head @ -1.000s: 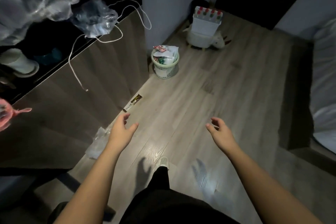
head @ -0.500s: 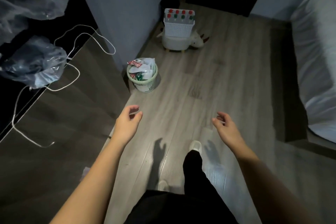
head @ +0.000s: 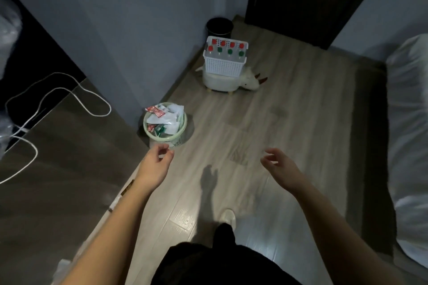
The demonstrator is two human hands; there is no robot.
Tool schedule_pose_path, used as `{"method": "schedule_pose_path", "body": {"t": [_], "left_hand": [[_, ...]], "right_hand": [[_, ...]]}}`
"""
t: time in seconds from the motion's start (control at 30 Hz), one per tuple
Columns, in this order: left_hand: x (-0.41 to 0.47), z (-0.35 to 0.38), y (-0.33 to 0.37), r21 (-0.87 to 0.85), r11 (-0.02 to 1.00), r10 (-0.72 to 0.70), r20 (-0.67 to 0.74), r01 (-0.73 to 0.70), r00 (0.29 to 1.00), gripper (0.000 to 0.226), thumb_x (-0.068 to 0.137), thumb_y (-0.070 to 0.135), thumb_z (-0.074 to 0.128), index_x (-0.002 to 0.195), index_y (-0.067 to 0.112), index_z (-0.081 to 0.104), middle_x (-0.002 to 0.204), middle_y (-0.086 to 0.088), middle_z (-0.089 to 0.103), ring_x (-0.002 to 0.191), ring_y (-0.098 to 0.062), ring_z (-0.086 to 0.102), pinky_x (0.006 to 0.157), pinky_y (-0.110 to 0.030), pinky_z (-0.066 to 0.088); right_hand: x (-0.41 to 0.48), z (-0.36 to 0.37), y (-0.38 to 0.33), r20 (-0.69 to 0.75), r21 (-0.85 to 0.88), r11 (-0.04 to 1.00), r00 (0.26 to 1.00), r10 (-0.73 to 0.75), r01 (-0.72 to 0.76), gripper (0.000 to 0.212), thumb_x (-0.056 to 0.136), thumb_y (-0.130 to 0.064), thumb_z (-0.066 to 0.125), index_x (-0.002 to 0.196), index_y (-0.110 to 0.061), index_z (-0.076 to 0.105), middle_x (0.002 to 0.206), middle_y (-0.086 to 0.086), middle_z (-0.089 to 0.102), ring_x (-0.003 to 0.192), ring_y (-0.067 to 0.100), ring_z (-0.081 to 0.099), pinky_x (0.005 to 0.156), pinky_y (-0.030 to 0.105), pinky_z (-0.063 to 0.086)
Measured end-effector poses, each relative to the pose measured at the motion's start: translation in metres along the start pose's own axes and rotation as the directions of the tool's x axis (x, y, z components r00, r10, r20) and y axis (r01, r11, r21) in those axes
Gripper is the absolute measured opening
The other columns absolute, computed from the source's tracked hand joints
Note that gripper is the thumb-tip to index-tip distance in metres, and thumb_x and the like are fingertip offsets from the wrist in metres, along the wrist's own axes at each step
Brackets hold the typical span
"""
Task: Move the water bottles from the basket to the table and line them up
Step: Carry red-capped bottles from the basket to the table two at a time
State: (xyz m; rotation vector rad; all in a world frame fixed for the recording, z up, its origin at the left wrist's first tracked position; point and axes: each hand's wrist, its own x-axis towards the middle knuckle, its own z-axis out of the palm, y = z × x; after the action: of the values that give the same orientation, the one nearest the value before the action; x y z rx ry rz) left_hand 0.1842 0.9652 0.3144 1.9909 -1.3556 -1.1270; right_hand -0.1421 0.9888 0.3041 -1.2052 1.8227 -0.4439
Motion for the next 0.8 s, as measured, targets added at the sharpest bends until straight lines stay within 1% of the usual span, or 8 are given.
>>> {"method": "schedule_pose_path", "body": {"t": [0.13, 0.3, 0.37, 0.5, 0.6, 0.67, 0.73, 0.8], "left_hand": [[0.038, 0.029, 0.043, -0.019, 0.999, 0.033, -0.008, -0.033, 0.999, 0.034, 0.095, 0.029, 0.055, 0.124, 0.011, 0.056, 0.111, 0.0, 0.06, 0.101, -0.015, 0.056, 0.084, -0.026, 0.037], [0.091, 0.052, 0.078, -0.035, 0.999, 0.025, 0.001, -0.025, 1.0, 0.032, 0.095, 0.025, 0.056, 0.121, 0.008, 0.058, 0.112, -0.003, 0.06, 0.102, -0.014, 0.053, 0.087, -0.024, 0.037], [0.118, 0.057, 0.088, -0.024, 0.999, 0.042, 0.002, -0.042, 0.999, 0.03, 0.095, 0.025, 0.056, 0.12, 0.009, 0.059, 0.11, -0.001, 0.06, 0.101, -0.013, 0.053, 0.086, -0.023, 0.035], [0.192, 0.067, 0.111, -0.027, 0.998, 0.06, 0.017, -0.06, 0.998, 0.028, 0.095, 0.028, 0.056, 0.118, 0.013, 0.06, 0.108, 0.001, 0.061, 0.104, -0.016, 0.056, 0.084, -0.026, 0.036], [0.255, 0.076, 0.134, -0.035, 0.999, 0.038, 0.055, -0.036, 0.998, 0.029, 0.095, 0.029, 0.055, 0.119, 0.013, 0.06, 0.11, 0.0, 0.061, 0.103, -0.017, 0.056, 0.086, -0.026, 0.037], [0.295, 0.081, 0.155, -0.044, 0.999, 0.035, 0.089, -0.031, 0.995, 0.029, 0.095, 0.028, 0.056, 0.119, 0.012, 0.06, 0.108, -0.002, 0.061, 0.101, -0.016, 0.056, 0.084, -0.022, 0.036], [0.333, 0.084, 0.178, -0.05, 0.999, 0.019, 0.118, -0.013, 0.993, 0.026, 0.094, 0.025, 0.058, 0.117, 0.011, 0.06, 0.105, -0.004, 0.062, 0.098, -0.018, 0.058, 0.08, -0.021, 0.036], [0.371, 0.087, 0.196, -0.045, 0.999, 0.019, 0.132, -0.013, 0.991, 0.025, 0.093, 0.023, 0.06, 0.114, 0.01, 0.061, 0.104, -0.01, 0.065, 0.093, -0.02, 0.06, 0.078, -0.023, 0.039]], "right_hand": [[0.051, -0.033, -0.019, 0.024, -0.048, 0.998, 0.999, -0.026, 0.027, 0.044, 0.096, -0.033, 0.056, 0.136, -0.015, 0.047, 0.125, 0.009, 0.06, 0.104, 0.019, 0.058, 0.08, 0.027, 0.042], [0.107, -0.055, -0.039, 0.056, -0.034, 0.999, 0.998, -0.033, 0.035, 0.045, 0.096, -0.033, 0.056, 0.137, -0.017, 0.046, 0.128, 0.009, 0.06, 0.11, 0.023, 0.059, 0.086, 0.031, 0.046], [0.133, -0.063, -0.047, 0.053, -0.028, 0.999, 0.998, -0.028, 0.029, 0.045, 0.095, -0.034, 0.056, 0.136, -0.019, 0.046, 0.128, 0.008, 0.059, 0.11, 0.022, 0.059, 0.089, 0.032, 0.047], [0.198, -0.079, -0.073, 0.054, -0.031, 0.999, 0.998, -0.038, 0.039, 0.044, 0.096, -0.034, 0.055, 0.137, -0.021, 0.045, 0.129, 0.005, 0.058, 0.102, 0.016, 0.058, 0.079, 0.025, 0.043], [0.254, -0.089, -0.099, 0.015, -0.055, 0.998, 1.0, -0.026, 0.027, 0.043, 0.097, -0.034, 0.053, 0.137, -0.021, 0.045, 0.13, 0.005, 0.057, 0.099, 0.014, 0.056, 0.079, 0.025, 0.041], [0.289, -0.098, -0.12, -0.007, -0.075, 0.997, 1.0, -0.012, 0.011, 0.042, 0.097, -0.034, 0.053, 0.137, -0.02, 0.046, 0.13, 0.005, 0.058, 0.096, 0.013, 0.056, 0.077, 0.023, 0.04], [0.321, -0.106, -0.139, -0.011, -0.074, 0.997, 1.0, 0.013, -0.014, 0.043, 0.097, -0.033, 0.053, 0.137, -0.019, 0.046, 0.129, 0.005, 0.058, 0.098, 0.013, 0.056, 0.078, 0.024, 0.04], [0.349, -0.115, -0.155, -0.027, -0.06, 0.998, 0.999, 0.03, -0.031, 0.043, 0.096, -0.033, 0.054, 0.136, -0.019, 0.047, 0.129, 0.005, 0.058, 0.102, 0.016, 0.057, 0.082, 0.028, 0.045]]}}
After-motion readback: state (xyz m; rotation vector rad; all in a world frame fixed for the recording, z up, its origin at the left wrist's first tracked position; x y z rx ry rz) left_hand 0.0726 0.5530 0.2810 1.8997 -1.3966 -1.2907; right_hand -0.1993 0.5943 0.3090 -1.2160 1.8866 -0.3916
